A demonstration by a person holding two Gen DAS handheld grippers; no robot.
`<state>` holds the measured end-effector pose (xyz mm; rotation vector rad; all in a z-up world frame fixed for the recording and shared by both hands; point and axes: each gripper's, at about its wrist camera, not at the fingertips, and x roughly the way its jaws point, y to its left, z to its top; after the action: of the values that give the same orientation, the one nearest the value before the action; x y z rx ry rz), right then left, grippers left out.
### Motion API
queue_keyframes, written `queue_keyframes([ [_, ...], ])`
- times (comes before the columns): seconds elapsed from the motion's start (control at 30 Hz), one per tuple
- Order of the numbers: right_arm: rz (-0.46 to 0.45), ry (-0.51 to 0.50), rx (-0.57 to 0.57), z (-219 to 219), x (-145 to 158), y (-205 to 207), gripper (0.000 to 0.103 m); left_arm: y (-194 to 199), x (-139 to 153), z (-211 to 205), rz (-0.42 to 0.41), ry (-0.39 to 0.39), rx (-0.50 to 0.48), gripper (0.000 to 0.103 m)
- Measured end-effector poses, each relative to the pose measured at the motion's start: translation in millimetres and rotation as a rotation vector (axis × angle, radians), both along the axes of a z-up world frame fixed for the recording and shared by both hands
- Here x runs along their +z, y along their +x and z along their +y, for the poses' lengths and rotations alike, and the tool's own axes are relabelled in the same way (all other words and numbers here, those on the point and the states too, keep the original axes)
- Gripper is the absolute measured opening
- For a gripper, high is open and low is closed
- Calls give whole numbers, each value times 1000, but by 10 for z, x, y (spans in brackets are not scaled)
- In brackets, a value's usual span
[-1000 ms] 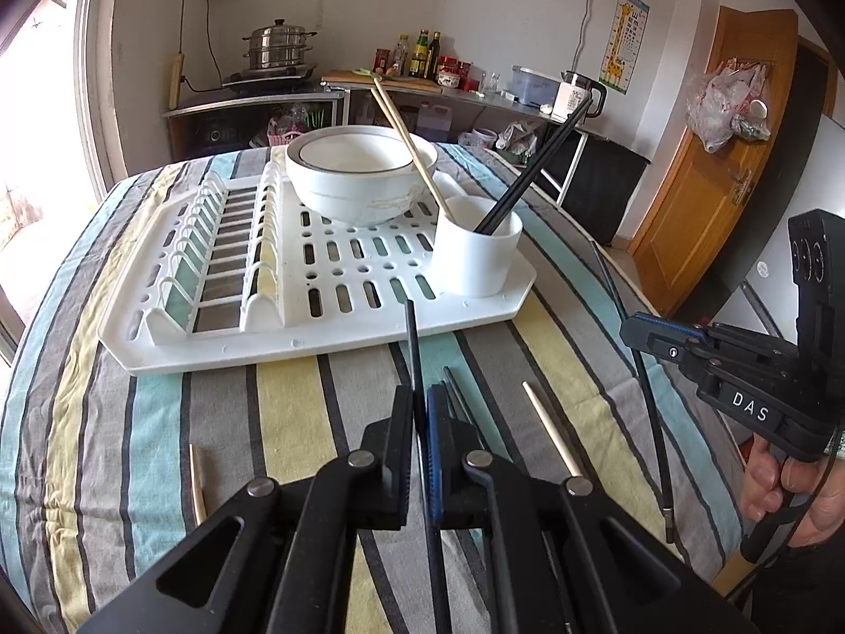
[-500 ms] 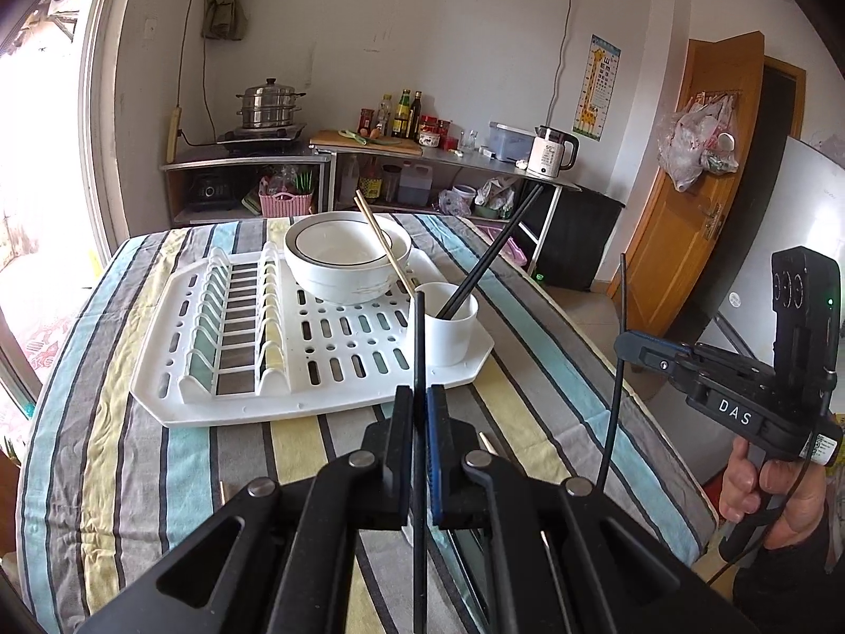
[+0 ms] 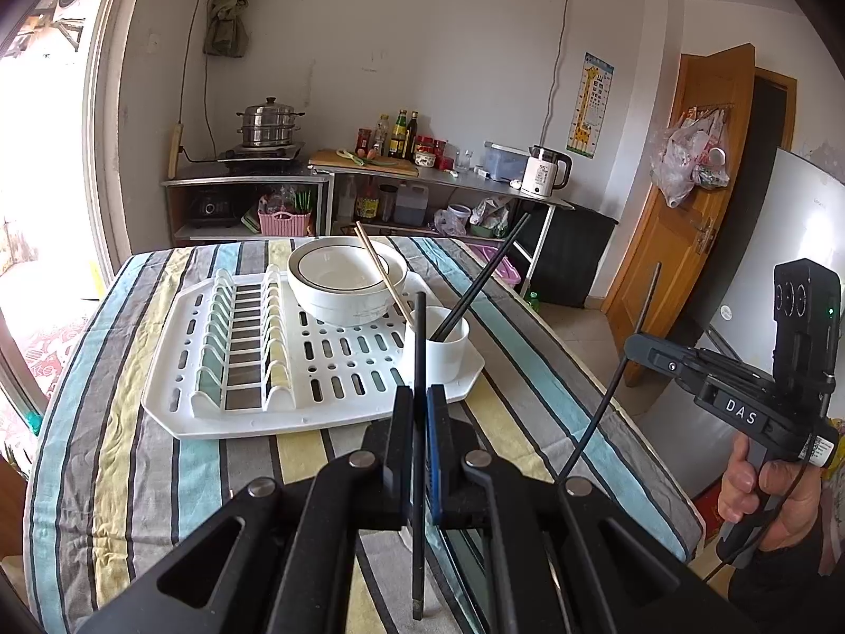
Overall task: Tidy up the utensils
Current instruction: 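Lift both held chopsticks upright and carry them over the white cup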
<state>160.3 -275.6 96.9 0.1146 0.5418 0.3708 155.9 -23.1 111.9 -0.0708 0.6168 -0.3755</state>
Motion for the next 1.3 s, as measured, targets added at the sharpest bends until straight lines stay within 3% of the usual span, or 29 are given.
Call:
queue_keyframes([
  [0.57,-44,-5,-15,-5,233,115,5,265,258,-88,-31,24,-6,5],
  [1.3,-85,15,-20,73,619,767,5,1073,824,-399,-56,-10,-31,5],
])
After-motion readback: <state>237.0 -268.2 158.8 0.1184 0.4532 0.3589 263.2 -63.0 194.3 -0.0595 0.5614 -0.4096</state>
